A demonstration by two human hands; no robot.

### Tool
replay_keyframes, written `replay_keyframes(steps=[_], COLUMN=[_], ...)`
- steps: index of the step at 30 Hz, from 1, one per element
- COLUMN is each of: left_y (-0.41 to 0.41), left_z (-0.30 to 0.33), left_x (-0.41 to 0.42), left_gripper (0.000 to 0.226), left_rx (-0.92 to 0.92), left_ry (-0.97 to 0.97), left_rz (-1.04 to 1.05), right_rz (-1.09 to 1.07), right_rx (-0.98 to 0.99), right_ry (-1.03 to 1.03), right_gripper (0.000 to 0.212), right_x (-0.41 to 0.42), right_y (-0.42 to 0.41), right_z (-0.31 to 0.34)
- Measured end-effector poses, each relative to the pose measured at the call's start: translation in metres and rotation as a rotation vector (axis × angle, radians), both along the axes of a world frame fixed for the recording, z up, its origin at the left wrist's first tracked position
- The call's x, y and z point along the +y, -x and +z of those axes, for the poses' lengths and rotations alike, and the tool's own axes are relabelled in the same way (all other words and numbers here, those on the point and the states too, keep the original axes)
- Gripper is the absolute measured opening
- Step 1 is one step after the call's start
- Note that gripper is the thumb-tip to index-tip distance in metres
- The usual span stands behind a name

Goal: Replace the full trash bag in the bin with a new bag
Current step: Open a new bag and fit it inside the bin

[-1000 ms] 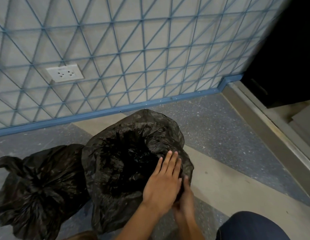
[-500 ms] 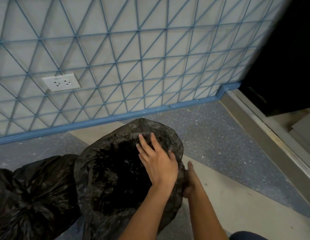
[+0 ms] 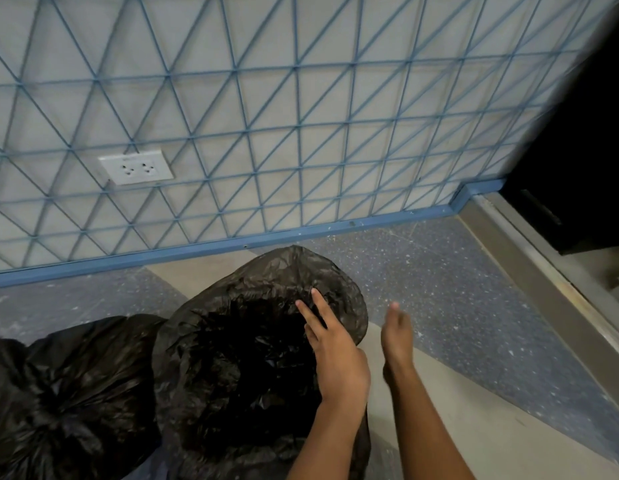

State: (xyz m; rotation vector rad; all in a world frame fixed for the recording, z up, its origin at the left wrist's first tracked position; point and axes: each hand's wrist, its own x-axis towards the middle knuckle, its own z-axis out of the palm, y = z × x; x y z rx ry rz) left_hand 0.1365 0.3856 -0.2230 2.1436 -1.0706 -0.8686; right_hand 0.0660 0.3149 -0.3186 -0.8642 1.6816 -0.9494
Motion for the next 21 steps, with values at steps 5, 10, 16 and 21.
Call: replay_keyframes(steps=[5,10,16,21], left_y=[0.003,0.003,-0.004,-0.042], left_z=[-0.003,-0.004,-0.001,0.005], left_x=[0.0,0.0,0.0,0.014], left_gripper=[0.102,0.098,0.088,0.068], left_rx=[0.016,0.025,0.046,-0.473], left_ry=[0.006,0.042,-0.005,0.286], left_rz=[0.008,0.04,0.031,0.069], right_rz=[0.587,0.629,0.869,0.723], right_rx=[-0.242,0.006,0.196,0.047], right_ry=[-0.026,0.074,-0.136,0.023], right_gripper=[0.052,0.025,0.021,0.031], right_x=[-0.035,-0.035,-0.064,-0.096], right_y=[-0.038,-0.064,-0.066,-0.088], right_z=[0.047,0.022,0.036,0.073])
